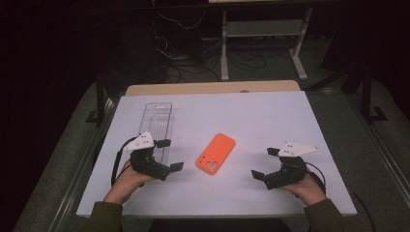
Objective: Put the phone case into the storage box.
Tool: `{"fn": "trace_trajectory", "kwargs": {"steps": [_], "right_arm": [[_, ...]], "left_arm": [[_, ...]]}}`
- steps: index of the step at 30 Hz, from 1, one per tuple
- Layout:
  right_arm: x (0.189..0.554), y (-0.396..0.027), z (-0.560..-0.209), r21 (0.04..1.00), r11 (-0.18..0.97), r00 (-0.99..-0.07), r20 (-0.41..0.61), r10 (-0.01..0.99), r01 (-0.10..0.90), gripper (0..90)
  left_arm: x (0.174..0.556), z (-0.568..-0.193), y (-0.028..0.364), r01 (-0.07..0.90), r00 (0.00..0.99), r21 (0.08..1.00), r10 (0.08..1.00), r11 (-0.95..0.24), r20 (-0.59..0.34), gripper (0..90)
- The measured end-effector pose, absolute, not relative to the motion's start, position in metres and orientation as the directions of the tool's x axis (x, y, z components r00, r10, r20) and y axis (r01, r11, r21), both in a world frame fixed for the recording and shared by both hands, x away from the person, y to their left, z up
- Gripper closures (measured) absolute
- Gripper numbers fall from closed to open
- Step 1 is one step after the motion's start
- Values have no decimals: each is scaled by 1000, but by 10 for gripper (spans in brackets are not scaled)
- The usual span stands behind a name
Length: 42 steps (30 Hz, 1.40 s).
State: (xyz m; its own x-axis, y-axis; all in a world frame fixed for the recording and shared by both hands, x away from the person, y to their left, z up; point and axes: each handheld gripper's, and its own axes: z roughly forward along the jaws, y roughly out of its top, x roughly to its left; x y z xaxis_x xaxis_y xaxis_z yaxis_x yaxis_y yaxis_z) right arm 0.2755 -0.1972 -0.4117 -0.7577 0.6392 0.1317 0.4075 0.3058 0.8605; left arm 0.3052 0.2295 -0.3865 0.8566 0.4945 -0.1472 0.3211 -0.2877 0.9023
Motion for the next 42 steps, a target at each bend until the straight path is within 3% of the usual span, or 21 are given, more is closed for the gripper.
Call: {"fn": "trace_trajectory", "kwargs": {"steps": [42], "right_arm": [[275,-195,-416,853,321,-765,132,630,411,0]], "left_arm": [[326,-377,200,324,850,903,506,-282,-147,0]]}}
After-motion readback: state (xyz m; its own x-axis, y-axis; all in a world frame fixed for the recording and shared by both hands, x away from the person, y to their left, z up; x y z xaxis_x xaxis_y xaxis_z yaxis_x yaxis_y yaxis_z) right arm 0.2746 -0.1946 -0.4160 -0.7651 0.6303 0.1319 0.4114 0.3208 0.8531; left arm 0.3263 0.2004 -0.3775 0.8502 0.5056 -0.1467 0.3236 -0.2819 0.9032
